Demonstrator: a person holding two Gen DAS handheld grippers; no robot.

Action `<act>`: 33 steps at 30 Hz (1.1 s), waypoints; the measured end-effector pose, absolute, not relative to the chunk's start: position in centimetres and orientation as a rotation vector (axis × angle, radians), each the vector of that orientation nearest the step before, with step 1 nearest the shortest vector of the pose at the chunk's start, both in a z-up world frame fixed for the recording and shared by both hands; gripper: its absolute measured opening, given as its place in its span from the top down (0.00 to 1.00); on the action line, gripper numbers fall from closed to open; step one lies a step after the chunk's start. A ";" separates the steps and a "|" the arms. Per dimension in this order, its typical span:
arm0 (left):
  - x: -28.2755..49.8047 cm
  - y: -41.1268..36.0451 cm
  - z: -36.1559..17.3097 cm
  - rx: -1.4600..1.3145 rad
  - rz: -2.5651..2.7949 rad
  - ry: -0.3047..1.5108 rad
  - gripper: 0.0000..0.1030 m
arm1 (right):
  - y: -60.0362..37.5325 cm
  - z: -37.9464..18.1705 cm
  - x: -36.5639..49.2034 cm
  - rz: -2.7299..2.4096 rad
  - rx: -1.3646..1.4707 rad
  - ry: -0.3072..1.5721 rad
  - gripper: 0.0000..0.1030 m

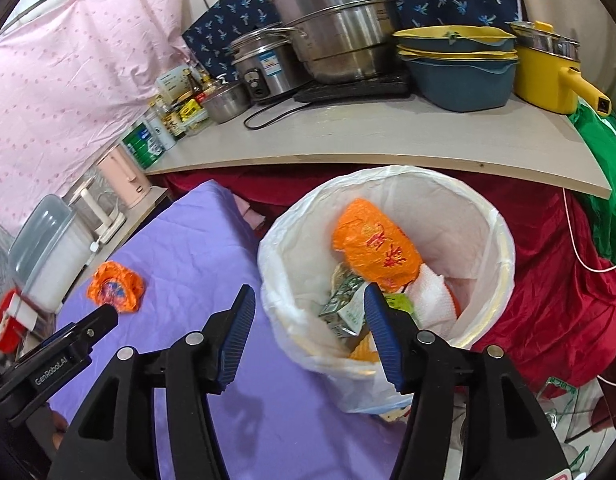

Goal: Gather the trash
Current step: 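Move both tools back to the orange and clear bags on the table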

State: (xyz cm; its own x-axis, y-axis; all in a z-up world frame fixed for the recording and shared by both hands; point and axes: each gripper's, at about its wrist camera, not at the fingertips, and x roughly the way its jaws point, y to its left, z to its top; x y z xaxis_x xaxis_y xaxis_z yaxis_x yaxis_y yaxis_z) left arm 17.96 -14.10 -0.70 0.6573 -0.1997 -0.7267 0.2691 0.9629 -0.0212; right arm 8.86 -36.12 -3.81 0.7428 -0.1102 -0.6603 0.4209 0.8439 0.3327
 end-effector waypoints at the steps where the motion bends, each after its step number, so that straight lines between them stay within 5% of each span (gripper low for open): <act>1: 17.9 -13.6 -0.7 0.090 -0.259 0.810 0.24 | -35.8 -3.8 8.9 -0.300 0.488 0.678 0.46; 33: 19.7 5.5 -1.4 -0.032 0.031 0.825 0.24 | -17.6 -3.6 16.1 0.005 0.346 0.775 0.46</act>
State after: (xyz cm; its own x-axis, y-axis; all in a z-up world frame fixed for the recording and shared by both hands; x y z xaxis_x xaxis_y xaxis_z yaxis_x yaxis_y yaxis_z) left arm 19.67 5.51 -1.35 0.6783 0.0148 -0.7346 -0.0400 0.9991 -0.0168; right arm 16.13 -17.64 -3.61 0.7170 0.1305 -0.6848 0.1220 0.9437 0.3075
